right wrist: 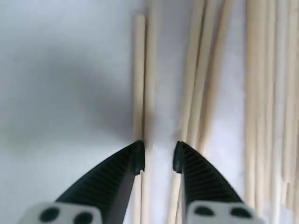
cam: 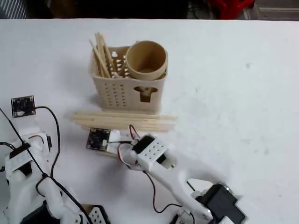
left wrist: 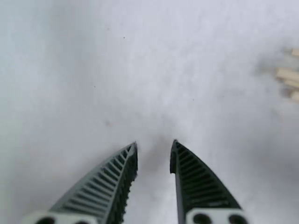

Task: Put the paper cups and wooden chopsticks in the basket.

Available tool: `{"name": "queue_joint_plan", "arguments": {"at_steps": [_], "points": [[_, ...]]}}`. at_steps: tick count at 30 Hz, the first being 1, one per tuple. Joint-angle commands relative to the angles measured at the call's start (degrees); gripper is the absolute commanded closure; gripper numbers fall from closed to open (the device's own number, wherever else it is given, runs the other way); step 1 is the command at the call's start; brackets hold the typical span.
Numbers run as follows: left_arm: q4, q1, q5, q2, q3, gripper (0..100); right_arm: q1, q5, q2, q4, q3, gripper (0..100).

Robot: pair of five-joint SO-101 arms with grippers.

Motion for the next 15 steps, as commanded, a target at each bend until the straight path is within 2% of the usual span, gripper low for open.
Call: {"name": "queue_joint_plan", "arguments": {"at_steps": [1, 7, 9, 11, 15], "points": [[-1.5, 1.1, 0.5, 0.0, -0.2, 87, 0.2, 0.8, 4.4, -0.8, -1.8, 92.6], [-1.5, 1.1, 0.5, 0.0, -0.2, 87, 0.2, 0.8, 5.7, 2.8, -4.0, 87.1], [-1.5, 1.1, 0.5, 0.0, -0.2, 87, 0.3, 0.6, 5.8, 2.7, -4.0, 90.6], [-1.5, 1.1, 0.5, 0.0, -0.2, 87, 0.6, 0.3, 5.7, 2.9, -4.1, 98.6], [-1.5, 1.1, 0.5, 0.0, -0.2, 87, 0.6, -2.6, 2.7, 3.7, -4.2, 98.2]]}}
